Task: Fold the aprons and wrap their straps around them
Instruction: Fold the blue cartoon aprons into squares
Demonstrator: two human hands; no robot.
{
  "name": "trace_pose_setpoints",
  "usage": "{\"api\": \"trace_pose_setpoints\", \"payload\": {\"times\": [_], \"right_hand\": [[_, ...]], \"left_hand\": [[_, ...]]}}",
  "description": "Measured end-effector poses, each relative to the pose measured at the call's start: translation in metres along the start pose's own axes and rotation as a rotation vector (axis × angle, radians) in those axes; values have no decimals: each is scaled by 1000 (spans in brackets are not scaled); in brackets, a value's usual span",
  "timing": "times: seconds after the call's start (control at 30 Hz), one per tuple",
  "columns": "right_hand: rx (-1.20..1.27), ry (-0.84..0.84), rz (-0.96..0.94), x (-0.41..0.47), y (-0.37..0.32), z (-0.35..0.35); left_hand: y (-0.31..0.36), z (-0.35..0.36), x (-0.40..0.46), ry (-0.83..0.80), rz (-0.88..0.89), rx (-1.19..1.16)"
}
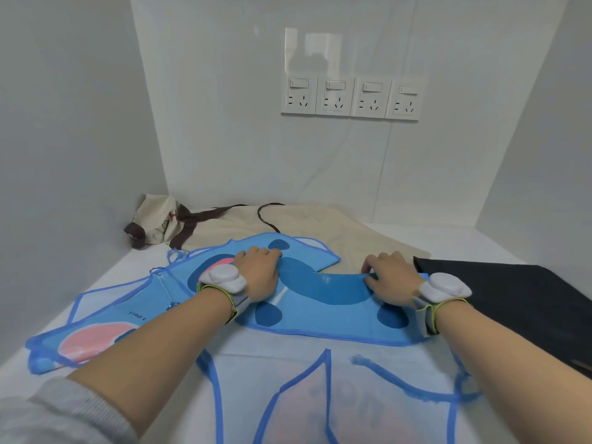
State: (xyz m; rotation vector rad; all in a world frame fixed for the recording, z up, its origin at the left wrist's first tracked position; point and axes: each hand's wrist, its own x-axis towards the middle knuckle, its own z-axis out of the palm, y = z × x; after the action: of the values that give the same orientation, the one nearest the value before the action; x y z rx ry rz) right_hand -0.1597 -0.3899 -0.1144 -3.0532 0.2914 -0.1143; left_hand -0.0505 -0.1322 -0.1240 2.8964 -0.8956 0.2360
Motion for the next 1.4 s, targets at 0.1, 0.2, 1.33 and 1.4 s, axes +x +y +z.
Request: {"api": "trace_pose_setpoints", "payload": {"times": [0.1,0.2,1.33,1.4], "right_hand": [[48,57,-66,11,4,-7],[116,140,-92,26,1,-15],[189,86,-227,-66,-31,2],[307,127,-155,-75,-28,-7]], "left_hand": [[-9,-3,7,-10,34,-140],[-19,-7,16,24,72,-157],[67,-12,-64,-10,258,-291],[77,-6,-73,-35,251,-233]]}}
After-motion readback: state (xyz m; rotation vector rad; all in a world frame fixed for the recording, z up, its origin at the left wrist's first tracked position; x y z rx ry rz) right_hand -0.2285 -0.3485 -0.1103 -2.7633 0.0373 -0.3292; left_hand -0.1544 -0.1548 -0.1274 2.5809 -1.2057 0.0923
